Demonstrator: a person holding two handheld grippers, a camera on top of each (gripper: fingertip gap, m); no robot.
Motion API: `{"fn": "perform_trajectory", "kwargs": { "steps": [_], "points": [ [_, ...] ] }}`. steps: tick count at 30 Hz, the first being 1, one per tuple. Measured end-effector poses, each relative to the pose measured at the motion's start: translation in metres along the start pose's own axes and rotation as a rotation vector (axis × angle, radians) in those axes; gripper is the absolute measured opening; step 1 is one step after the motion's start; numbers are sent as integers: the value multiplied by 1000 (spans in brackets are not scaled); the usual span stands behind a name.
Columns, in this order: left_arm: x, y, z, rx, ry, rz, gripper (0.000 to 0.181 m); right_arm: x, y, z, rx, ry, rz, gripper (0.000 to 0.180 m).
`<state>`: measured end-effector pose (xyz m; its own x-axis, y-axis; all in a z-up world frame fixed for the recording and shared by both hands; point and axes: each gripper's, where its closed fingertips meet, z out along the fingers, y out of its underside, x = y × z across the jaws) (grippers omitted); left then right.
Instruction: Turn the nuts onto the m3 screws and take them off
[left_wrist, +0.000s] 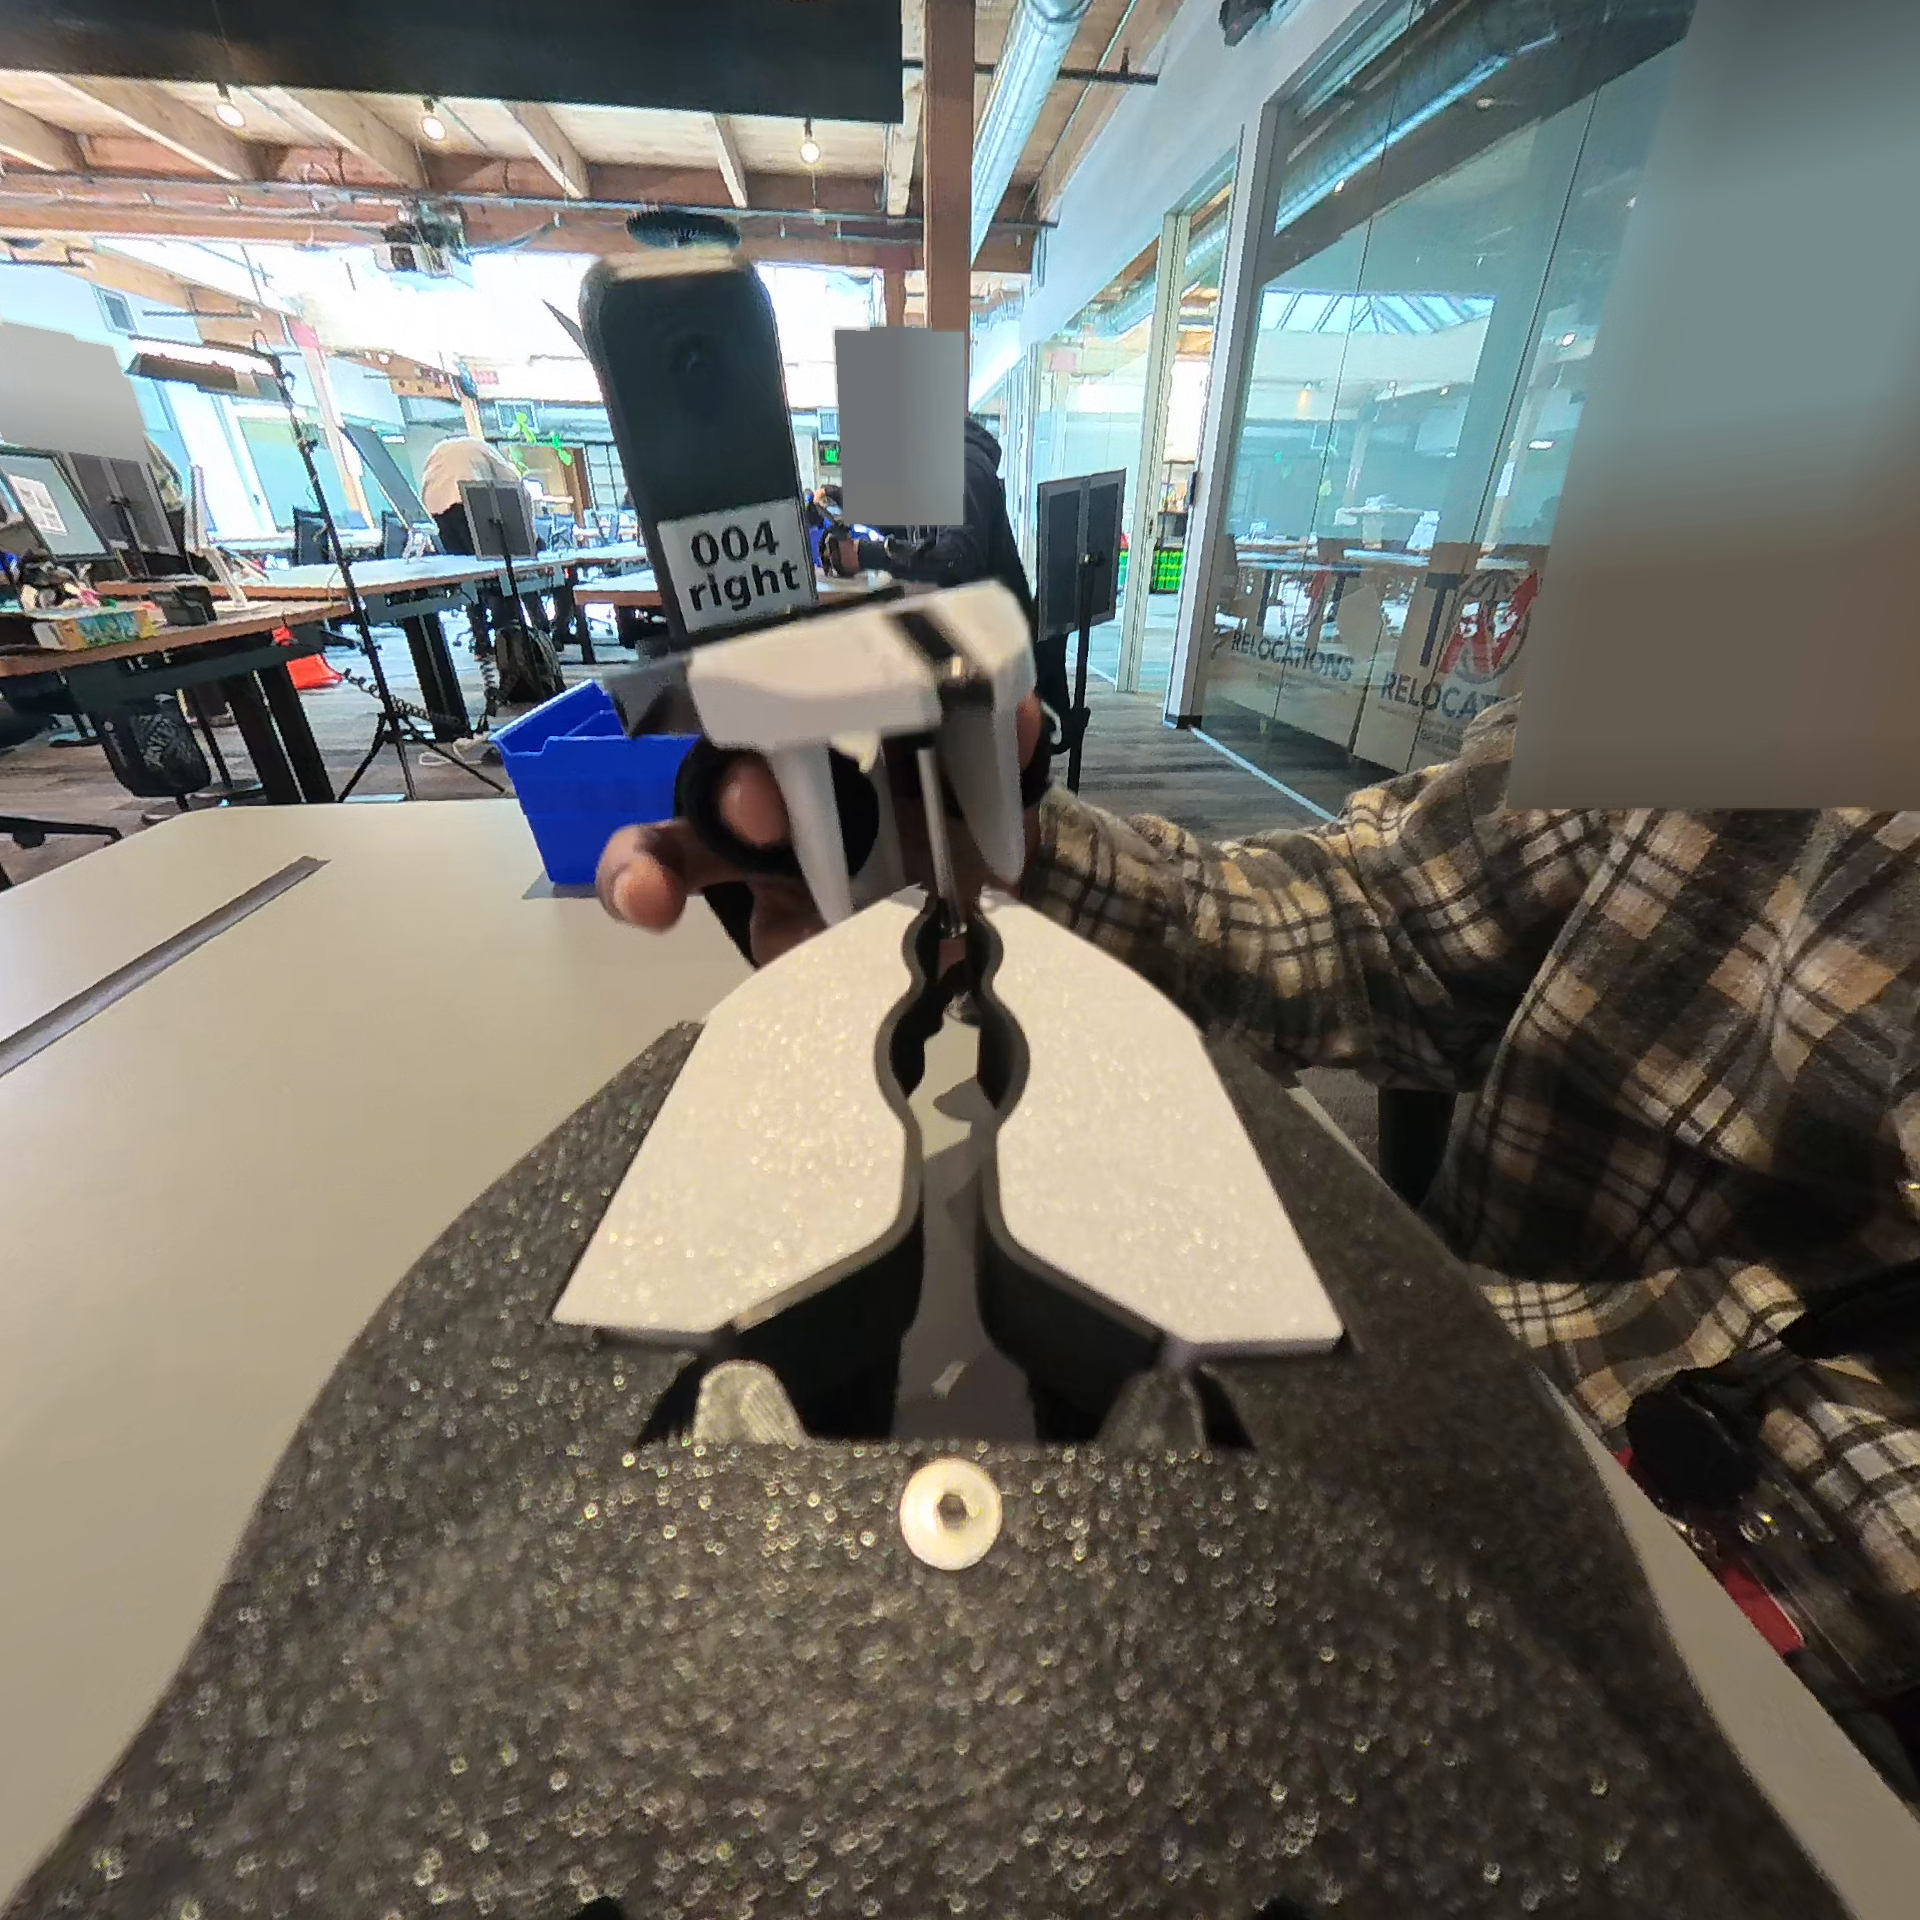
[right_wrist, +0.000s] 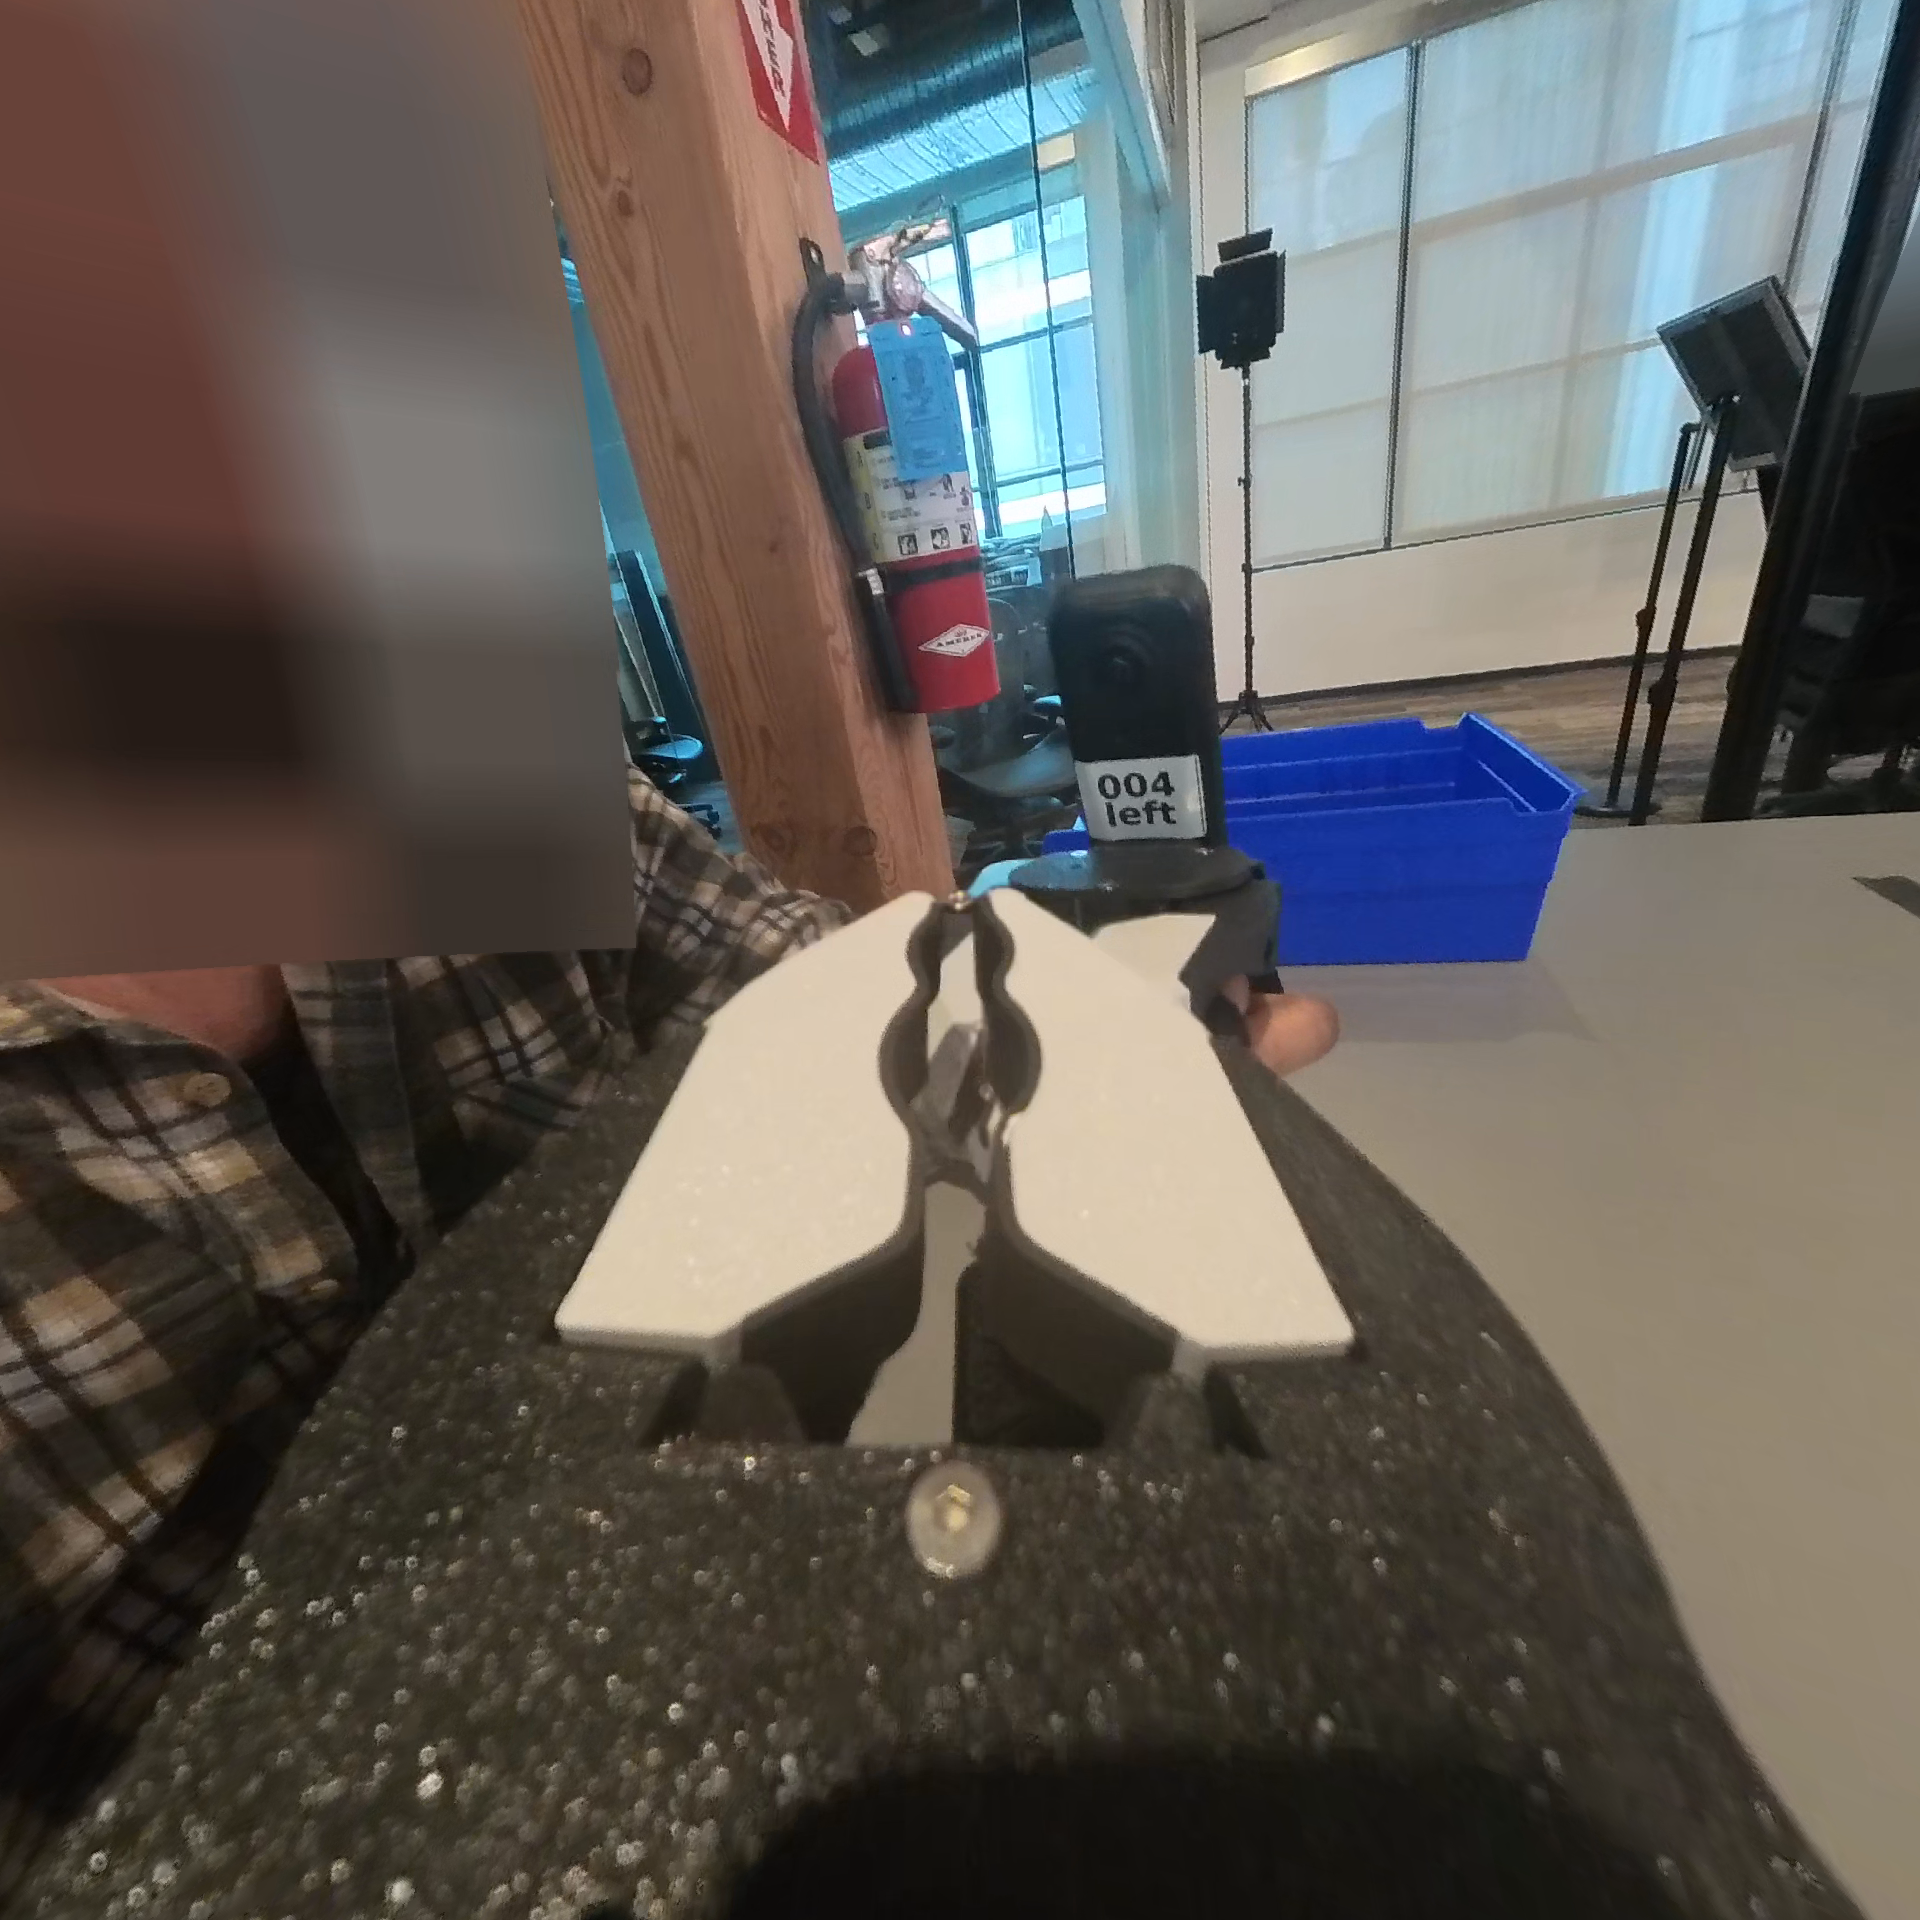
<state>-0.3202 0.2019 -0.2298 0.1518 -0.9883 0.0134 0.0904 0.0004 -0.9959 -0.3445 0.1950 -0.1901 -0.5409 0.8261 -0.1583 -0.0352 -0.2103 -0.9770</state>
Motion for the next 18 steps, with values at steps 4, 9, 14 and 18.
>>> {"fn": "perform_trajectory", "kwargs": {
  "steps": [4,9,14,18],
  "points": [
    [-1,3,2,-13,-2,-1,4,1,-6,-4,15,27,-27,5],
    [-2,3,0,-10,-15,-1,4,0,-25,-30,70,142,-63,5],
    [-2,1,-2,-19,-35,19,4,-18,-46,-128,79,504,-68,5],
    [-2,1,-1,-21,-42,18,4,-51,-50,-274,-6,1024,-44,5]
  ]
}}
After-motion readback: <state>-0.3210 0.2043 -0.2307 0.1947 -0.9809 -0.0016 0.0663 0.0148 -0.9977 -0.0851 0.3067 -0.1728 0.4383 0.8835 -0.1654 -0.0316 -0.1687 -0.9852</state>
